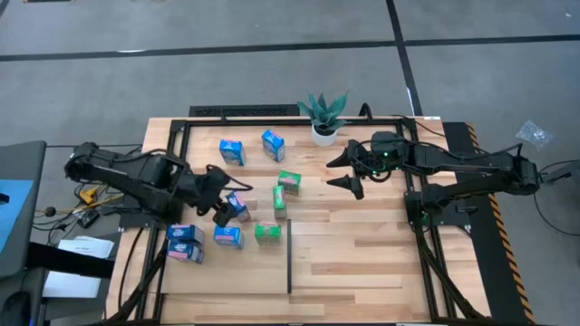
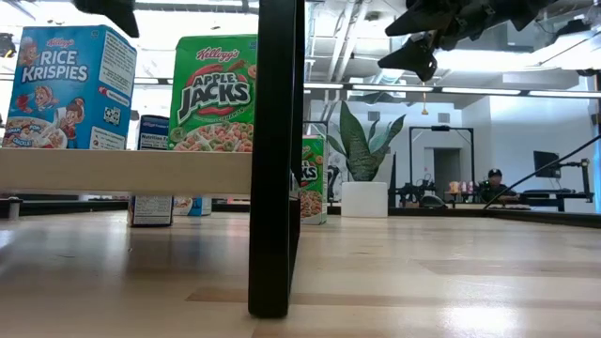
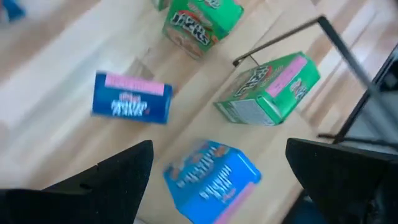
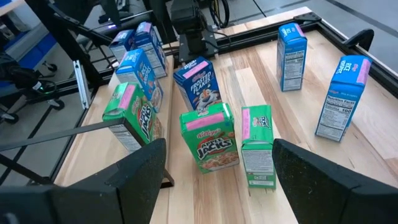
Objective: Stack cereal on shelf
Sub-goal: Put the blue cereal box on the shelf aligned with the other blue cereal boxes
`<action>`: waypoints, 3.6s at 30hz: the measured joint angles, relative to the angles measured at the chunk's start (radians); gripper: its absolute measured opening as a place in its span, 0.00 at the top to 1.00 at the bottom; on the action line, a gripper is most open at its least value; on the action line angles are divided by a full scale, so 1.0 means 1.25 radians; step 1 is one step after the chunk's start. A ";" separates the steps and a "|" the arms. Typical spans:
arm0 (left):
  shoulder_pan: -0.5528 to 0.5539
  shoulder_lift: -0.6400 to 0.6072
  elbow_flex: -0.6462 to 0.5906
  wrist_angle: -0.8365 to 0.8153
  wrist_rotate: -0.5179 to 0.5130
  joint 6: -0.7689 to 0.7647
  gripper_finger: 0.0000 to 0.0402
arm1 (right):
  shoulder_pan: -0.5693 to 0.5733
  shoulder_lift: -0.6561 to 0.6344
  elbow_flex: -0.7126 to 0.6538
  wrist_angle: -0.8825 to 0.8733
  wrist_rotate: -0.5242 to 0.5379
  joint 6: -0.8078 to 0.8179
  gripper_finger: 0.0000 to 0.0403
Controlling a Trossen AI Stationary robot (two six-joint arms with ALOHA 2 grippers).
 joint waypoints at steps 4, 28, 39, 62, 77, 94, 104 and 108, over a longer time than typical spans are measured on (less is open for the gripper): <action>0.044 0.034 0.000 -0.001 0.004 0.120 0.11 | 0.000 0.000 0.000 -0.012 0.000 0.002 0.21; 0.139 0.294 0.000 -0.152 0.035 0.279 0.10 | 0.000 0.000 0.000 -0.018 0.005 0.009 0.21; 0.144 0.293 0.000 -0.129 0.033 0.318 0.10 | -0.003 0.000 0.000 -0.016 0.007 0.027 0.21; 0.204 0.292 0.000 -0.094 0.018 0.462 0.09 | -0.007 0.000 0.000 -0.017 0.008 0.052 0.21; 0.222 0.292 0.000 -0.097 0.109 0.481 0.09 | -0.020 0.000 0.000 -0.017 0.029 0.052 0.21; 0.260 0.292 0.090 -0.163 0.090 0.455 0.09 | -0.030 0.000 0.000 -0.014 0.030 0.056 0.21; 0.274 0.292 0.090 -0.166 0.038 0.433 0.09 | -0.039 0.001 -0.001 0.084 0.051 0.067 0.21; 0.281 0.292 0.090 -0.166 0.045 0.423 0.09 | -0.041 0.001 -0.001 0.137 0.092 0.009 0.21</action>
